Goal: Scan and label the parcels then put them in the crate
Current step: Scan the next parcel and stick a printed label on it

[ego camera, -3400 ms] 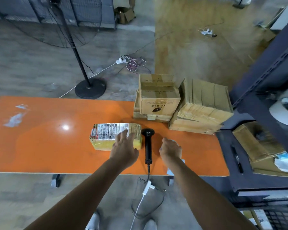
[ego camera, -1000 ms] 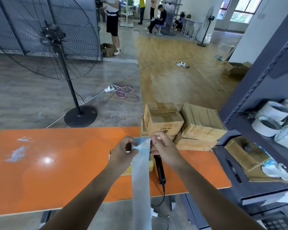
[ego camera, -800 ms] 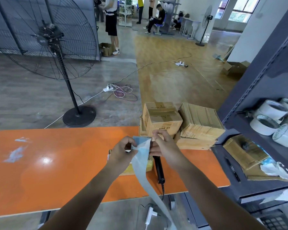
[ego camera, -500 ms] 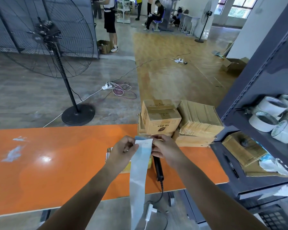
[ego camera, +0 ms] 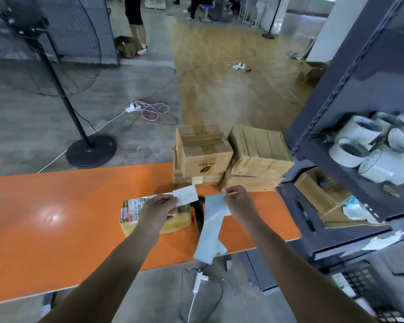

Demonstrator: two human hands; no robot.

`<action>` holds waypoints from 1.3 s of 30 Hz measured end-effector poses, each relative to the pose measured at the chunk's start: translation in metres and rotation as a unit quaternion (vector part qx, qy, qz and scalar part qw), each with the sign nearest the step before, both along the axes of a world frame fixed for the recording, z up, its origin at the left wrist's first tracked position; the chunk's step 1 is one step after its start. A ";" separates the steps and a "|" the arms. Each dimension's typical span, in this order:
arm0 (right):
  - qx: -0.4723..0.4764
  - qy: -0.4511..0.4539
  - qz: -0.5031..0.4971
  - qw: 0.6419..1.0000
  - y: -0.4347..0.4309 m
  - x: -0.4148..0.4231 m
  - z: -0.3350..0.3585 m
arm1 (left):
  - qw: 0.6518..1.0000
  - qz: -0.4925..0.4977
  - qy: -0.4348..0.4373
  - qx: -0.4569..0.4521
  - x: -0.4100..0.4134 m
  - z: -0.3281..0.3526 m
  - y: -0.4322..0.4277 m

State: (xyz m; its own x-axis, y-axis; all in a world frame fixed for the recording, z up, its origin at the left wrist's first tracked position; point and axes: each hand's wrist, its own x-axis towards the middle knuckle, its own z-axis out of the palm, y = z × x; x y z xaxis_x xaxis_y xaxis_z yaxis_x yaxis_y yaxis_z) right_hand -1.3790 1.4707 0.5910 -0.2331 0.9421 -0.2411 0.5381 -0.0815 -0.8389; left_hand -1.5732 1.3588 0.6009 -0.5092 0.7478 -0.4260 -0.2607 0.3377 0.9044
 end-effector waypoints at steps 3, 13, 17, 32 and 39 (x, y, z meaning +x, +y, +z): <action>0.039 -0.096 0.034 0.994 0.018 0.024 -0.025 | 0.999 -0.024 -0.011 -0.040 0.022 -0.006 0.012; 0.101 -0.216 0.114 0.964 0.043 0.044 -0.102 | 0.993 -0.037 0.006 -0.115 0.069 -0.043 0.044; 0.039 -0.171 0.087 0.981 0.041 0.037 -0.104 | 0.991 -0.027 0.011 -0.128 0.072 -0.049 0.045; -0.022 -0.007 0.155 0.988 0.002 -0.039 -0.056 | 0.991 0.016 0.016 -0.132 0.022 -0.036 0.018; 0.042 -0.024 0.190 0.981 -0.013 -0.072 -0.062 | 0.987 0.032 0.071 -0.140 -0.006 -0.045 -0.001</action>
State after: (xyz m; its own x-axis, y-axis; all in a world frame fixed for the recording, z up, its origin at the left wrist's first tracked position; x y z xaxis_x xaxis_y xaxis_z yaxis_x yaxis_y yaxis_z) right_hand -1.4514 1.4577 0.5286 -0.5616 0.8061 -0.1867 0.5559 0.2005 -0.8067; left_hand -1.5787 1.3574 0.5558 -0.6210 0.5758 -0.5318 -0.1665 0.5660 0.8074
